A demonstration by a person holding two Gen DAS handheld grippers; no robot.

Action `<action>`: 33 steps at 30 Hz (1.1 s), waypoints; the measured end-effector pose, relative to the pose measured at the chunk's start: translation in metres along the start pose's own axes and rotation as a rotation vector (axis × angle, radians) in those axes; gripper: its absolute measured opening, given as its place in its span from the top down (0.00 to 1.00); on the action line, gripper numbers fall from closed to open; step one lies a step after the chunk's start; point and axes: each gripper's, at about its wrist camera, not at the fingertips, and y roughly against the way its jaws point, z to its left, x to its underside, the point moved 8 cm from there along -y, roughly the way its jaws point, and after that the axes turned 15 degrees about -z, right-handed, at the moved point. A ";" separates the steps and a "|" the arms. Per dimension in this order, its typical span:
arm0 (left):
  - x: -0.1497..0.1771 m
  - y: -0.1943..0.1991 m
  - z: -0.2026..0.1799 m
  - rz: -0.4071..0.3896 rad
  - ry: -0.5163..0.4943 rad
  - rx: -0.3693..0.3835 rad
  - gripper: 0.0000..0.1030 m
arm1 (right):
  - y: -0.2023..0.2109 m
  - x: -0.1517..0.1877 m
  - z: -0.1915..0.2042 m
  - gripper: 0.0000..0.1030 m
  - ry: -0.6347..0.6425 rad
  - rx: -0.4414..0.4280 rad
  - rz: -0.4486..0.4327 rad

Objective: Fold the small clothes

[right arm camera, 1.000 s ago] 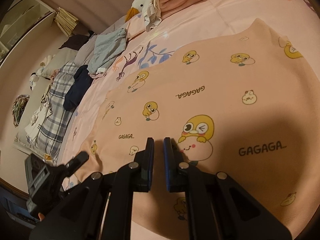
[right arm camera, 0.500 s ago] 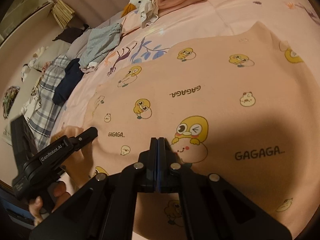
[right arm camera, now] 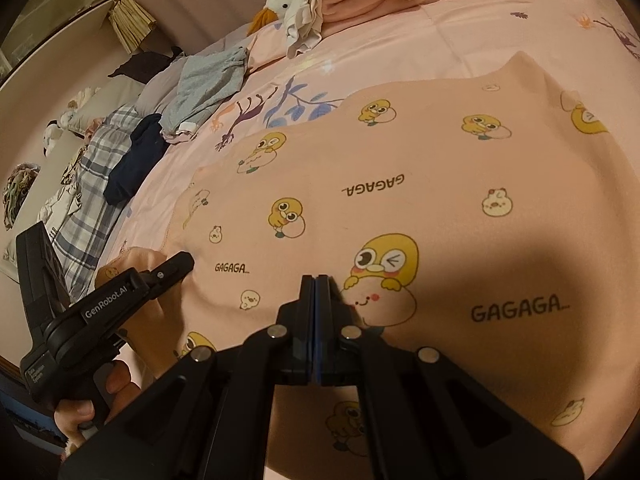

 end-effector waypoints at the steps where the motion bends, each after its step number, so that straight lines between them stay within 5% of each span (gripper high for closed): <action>1: 0.000 0.000 0.000 0.004 0.009 0.004 0.70 | 0.000 0.000 0.000 1.00 -0.002 0.000 0.000; 12: -0.006 0.003 0.000 0.058 0.088 0.106 0.77 | -0.001 0.000 -0.004 1.00 -0.079 -0.032 0.011; 17: -0.015 0.017 -0.021 -0.034 -0.001 0.133 0.78 | -0.001 0.001 -0.005 1.00 -0.100 -0.035 0.030; 21: -0.018 0.030 -0.048 -0.077 -0.063 0.230 0.79 | -0.003 0.001 -0.006 1.00 -0.129 -0.046 0.054; 24: -0.010 0.031 -0.064 -0.031 -0.038 0.331 0.79 | -0.003 -0.004 -0.015 1.00 -0.257 -0.116 0.084; 28: 0.000 0.030 -0.080 -0.020 -0.078 0.369 0.79 | 0.011 -0.015 -0.043 0.98 -0.530 -0.194 0.100; 33: 0.022 0.029 -0.105 0.017 -0.178 0.412 0.79 | 0.039 -0.038 -0.061 0.82 -0.509 -0.140 0.000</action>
